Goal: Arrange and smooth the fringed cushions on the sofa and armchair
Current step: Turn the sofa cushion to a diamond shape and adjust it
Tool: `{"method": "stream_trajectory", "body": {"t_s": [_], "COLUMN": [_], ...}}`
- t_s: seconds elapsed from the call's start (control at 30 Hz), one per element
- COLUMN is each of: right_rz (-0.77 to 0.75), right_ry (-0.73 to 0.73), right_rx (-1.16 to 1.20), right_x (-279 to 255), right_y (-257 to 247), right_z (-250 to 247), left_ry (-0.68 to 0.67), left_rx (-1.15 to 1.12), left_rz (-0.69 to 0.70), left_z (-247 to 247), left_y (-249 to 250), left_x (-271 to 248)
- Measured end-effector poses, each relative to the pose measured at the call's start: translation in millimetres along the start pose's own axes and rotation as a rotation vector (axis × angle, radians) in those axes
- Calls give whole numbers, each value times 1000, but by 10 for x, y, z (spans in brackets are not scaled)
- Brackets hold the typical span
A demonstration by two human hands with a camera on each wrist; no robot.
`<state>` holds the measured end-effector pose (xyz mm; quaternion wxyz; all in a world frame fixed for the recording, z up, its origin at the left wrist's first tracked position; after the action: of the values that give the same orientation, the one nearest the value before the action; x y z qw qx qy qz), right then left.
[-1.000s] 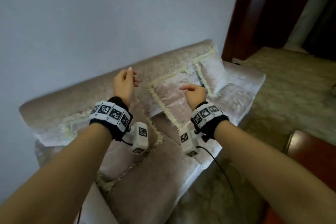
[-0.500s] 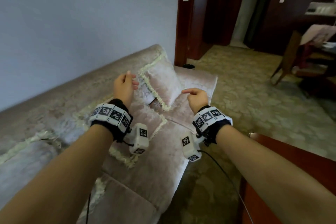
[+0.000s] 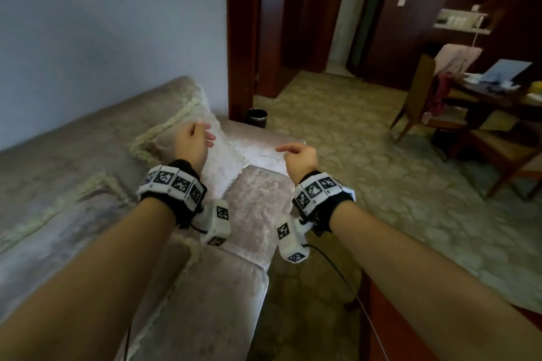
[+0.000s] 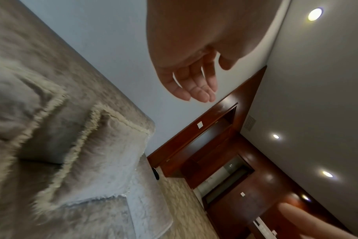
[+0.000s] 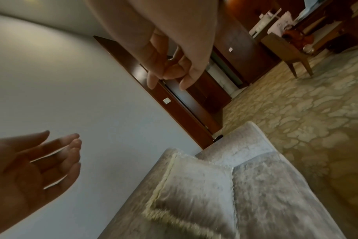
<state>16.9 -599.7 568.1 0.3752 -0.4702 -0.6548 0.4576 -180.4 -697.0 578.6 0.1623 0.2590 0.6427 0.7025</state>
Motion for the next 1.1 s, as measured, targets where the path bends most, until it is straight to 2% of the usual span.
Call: {"method": "stream_trajectory", "body": {"t_s": [0.23,0.37,0.53,0.77,0.97,1.1], "right_rz": [4,-22,-95,-114,-149,-169], "right_ry": [90,28,-144,-473,-617,-699], "right_rx": [-51,-80,-63,-83,-119,-141], "right_x": [1599,2474,3481,4448,4739,4825], "right_y": [-21,137,293,387,528,513], "right_z": [-222,-17,577,1499,2368,2829], "left_ry": [-60,-14,135,500,694,733], "left_rx": [28,48,156,143,164,101], "left_rz": [-18,-40,-110,-228,-308,-354], "left_z": [1069,1321,1302,1045,641,471], "left_y": [-208,-417,-874,-1192,-1487,-1775], "left_x": [1171,1772,2456,2924,3098,3343]}}
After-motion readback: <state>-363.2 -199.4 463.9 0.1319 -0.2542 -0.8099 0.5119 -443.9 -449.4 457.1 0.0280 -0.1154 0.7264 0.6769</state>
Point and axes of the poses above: each hand's wrist, its own x-axis towards the middle knuckle, its own z-axis out of the palm, y = z × x, the point moved 4 cm from there along x, towards the middle knuckle, and after that the axes turned 2 degrees about -z, right-handed, at the moved point
